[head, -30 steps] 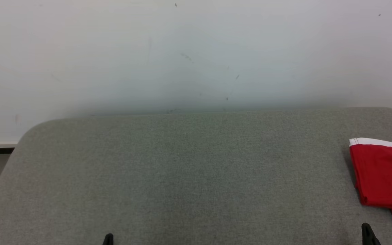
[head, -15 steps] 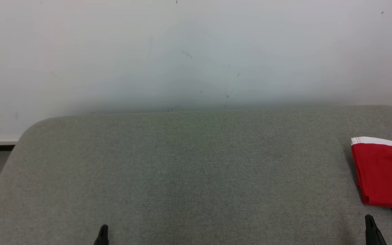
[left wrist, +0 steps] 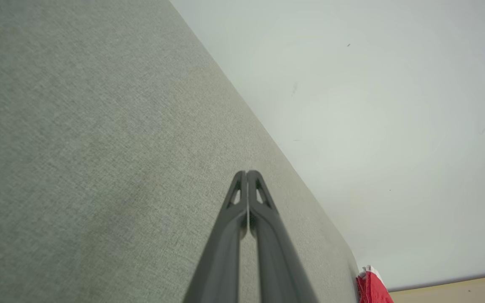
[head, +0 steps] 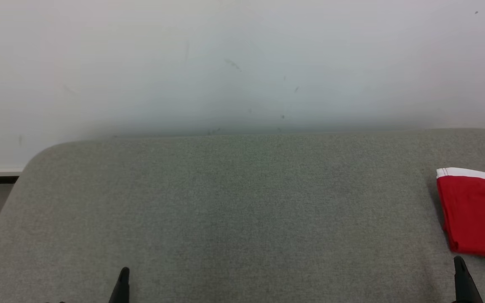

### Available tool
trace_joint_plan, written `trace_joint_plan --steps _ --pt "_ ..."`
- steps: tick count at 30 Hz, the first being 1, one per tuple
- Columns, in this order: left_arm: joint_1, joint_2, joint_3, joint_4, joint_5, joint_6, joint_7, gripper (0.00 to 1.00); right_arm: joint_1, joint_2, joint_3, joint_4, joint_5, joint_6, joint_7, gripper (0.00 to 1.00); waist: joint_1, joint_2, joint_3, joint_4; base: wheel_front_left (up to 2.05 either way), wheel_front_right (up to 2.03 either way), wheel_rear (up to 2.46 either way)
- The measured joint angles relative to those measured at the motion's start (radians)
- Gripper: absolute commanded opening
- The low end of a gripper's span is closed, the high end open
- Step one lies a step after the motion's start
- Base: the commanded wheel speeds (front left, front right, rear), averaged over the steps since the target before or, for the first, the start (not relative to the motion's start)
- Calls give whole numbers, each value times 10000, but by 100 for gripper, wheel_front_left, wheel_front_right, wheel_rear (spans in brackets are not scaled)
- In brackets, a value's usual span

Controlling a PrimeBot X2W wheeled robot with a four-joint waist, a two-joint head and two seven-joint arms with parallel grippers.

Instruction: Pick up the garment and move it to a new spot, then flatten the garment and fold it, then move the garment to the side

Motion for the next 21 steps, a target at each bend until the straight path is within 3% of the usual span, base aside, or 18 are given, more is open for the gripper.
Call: trace_joint_plan --steps 21 --pt "-451 27 399 67 -2322 -221 598 0 -352 38 -77 -180 2359 0 562 0 0 0 140 48 0 0 0"
